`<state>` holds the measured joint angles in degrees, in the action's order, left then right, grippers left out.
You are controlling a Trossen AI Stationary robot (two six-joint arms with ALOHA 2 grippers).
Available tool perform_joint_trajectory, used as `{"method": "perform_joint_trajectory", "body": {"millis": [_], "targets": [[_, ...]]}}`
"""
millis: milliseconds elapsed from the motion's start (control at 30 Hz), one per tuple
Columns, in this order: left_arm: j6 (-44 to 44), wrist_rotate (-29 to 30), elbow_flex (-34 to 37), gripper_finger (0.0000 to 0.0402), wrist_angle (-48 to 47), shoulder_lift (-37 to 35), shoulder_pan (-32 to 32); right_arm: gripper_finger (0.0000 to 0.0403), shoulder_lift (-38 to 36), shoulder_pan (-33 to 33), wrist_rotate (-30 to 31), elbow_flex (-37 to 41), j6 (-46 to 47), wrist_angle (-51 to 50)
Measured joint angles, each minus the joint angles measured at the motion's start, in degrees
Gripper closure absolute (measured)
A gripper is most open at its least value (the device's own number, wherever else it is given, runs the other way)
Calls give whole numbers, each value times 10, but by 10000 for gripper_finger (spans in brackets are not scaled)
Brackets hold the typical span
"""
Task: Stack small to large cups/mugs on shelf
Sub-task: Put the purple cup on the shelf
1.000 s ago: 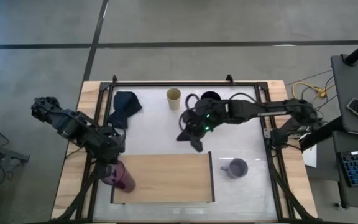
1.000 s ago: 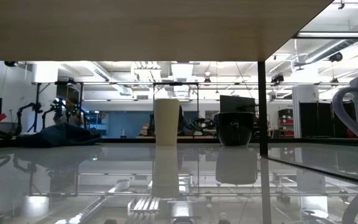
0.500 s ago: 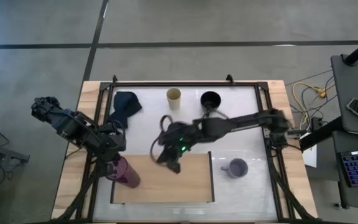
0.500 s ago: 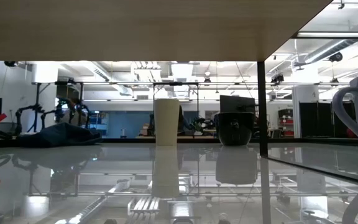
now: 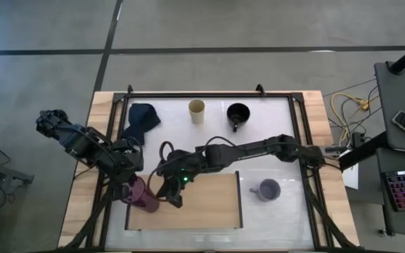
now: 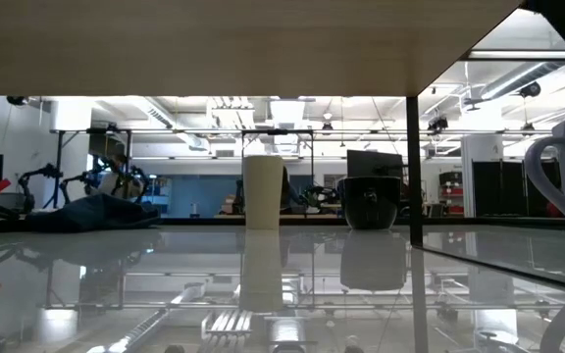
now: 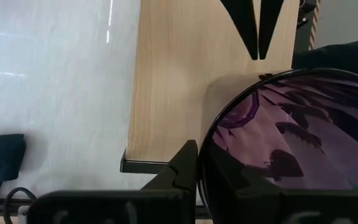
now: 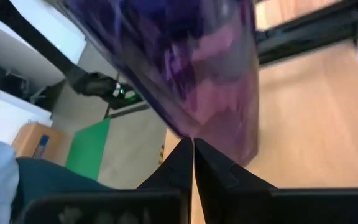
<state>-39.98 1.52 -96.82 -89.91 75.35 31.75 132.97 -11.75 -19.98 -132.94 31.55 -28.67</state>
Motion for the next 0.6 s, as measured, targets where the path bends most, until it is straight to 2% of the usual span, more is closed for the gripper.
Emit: {"method": "perform_joint_trajectory", "body": {"millis": [133,367,600], "targets": [[0,1,-8,401,-2,1,6,394,3,-6,-24,2,23,1],[0,16,-14,401,-3,2,6,394,3,-19,-25,12,44,17],[-2,9,-21,401,-1,17,6,394,3,-20,17,32,60,70]]}}
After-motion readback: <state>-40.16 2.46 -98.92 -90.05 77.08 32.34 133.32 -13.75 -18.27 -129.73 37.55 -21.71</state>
